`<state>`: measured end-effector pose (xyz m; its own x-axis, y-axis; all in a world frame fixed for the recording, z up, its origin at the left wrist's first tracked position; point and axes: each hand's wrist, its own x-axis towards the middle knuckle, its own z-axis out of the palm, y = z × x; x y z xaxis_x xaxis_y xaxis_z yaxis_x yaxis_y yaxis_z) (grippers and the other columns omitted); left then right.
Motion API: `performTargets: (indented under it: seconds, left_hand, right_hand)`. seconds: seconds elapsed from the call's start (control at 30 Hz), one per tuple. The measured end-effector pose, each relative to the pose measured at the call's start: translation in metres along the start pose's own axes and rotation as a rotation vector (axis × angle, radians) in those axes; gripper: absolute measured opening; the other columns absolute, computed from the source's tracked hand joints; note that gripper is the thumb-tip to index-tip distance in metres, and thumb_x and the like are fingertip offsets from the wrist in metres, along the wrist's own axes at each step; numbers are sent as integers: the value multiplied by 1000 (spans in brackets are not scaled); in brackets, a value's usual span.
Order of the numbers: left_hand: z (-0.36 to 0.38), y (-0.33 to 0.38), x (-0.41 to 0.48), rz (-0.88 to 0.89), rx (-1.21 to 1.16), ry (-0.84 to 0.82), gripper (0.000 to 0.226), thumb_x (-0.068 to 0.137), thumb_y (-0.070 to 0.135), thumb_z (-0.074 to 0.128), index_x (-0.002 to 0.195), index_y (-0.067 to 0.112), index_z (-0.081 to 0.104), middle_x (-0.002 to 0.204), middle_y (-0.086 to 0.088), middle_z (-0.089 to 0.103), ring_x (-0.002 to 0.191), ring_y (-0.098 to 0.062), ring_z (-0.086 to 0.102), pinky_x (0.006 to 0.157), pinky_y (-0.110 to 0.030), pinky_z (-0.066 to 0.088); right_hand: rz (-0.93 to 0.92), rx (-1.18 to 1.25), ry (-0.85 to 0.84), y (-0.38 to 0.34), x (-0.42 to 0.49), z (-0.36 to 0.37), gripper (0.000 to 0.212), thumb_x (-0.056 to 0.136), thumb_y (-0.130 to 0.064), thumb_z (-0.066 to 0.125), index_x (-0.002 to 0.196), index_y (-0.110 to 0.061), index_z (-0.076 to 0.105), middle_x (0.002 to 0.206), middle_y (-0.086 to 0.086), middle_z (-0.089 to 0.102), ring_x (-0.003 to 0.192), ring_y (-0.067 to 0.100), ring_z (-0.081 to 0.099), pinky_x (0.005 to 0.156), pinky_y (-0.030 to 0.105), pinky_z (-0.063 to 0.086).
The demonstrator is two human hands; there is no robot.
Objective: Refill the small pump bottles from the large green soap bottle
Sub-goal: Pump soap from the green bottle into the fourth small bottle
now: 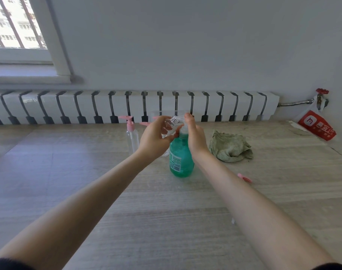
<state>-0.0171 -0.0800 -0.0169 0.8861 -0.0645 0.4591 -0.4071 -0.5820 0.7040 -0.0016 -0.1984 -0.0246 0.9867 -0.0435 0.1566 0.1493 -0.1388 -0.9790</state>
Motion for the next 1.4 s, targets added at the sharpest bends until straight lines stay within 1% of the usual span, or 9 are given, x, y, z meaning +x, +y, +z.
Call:
performTargets:
  seconds: [0.23,0.37,0.6,0.7,0.87,1.07,1.17,1.3,1.4]
  left_hand:
    - [3,-4,-1,-12,3,3,47,81,4,69,124,10,52,98,7,56,88,-9,54,78,-17,45]
    - [4,-5,-2,-15,4,6,49,81,4,69,126,10,51,100,6,56,91,-10,54,82,-22,47]
    - [-1,-2,1,36,23,-11,43,84,16,69,124,13,53,99,7,59,89,-10,56,82,-28,51]
    - [-1,-2,1,52,47,-27,44,84,21,69,124,14,53,101,6,60,90,-10,57,80,-25,50]
    - [-1,3,2,55,36,-18,43,84,11,69,123,12,53,98,8,57,90,-8,54,82,-21,48]
    - [-4,-1,3,-10,-13,22,46,81,6,70,123,11,53,99,5,59,88,-10,56,77,-14,45]
    - [-3,-1,2,-69,-57,4,47,79,5,71,122,10,52,97,6,60,88,-10,59,77,-15,48]
    - [-5,1,0,-184,-165,-46,58,74,-7,66,126,9,44,100,1,59,94,-17,60,83,-28,54]
    - [-8,0,-2,-238,-189,-56,60,74,-7,69,123,10,39,104,-2,58,93,-15,59,76,-22,52]
  right_hand:
    - [-31,-20,17,0,0,2,80,70,-75,27,79,-4,64,81,21,66,77,28,60,87,46,48]
    - [-17,-34,28,1,0,3,64,73,-69,29,69,-13,59,73,10,61,72,23,58,82,45,48]
    - [57,276,94,3,-3,8,35,94,-36,36,75,-14,56,71,4,58,66,15,54,63,26,43]
    - [85,333,148,5,-4,12,35,95,-33,33,73,-14,53,68,2,56,62,13,51,58,23,40]
    - [5,210,156,4,3,12,45,79,-56,29,57,-21,46,63,1,54,66,18,50,67,33,40]
    - [-89,20,190,2,8,-4,59,85,-58,20,48,-23,49,56,-2,55,62,17,49,69,37,40]
    - [-83,-95,79,-2,7,-7,64,83,-63,19,59,-17,57,63,0,61,66,19,54,77,42,46]
    - [-75,-118,0,-10,2,-7,86,86,-73,11,99,-9,67,101,8,68,100,24,61,98,43,41]
    - [-79,-102,135,-27,12,-16,69,99,-53,14,104,-5,63,92,3,62,87,16,57,83,32,43]
